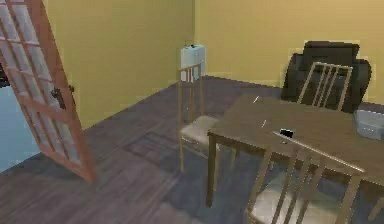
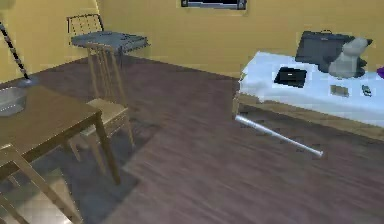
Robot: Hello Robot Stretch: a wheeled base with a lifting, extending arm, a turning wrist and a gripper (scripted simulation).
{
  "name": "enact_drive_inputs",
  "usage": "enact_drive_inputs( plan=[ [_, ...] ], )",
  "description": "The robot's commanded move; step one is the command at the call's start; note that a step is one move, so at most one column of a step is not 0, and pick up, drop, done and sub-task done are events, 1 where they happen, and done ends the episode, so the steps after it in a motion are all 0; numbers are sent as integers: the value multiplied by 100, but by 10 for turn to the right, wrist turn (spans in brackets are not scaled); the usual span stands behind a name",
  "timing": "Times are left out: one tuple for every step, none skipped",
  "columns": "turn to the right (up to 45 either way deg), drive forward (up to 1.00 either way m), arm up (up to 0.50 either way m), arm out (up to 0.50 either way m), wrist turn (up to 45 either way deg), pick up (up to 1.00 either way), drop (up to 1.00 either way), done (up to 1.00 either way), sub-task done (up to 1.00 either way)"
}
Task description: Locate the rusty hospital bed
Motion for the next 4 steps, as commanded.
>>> enact_drive_inputs(
  plan=[
    [450,0,0,0,0,0,0,0,0],
    [450,0,0,0,0,0,0,0,0],
    [90,0,0,0,0,0,0,0,0],
    [0,45,0,0,0,0,0,0,0]
  ],
)
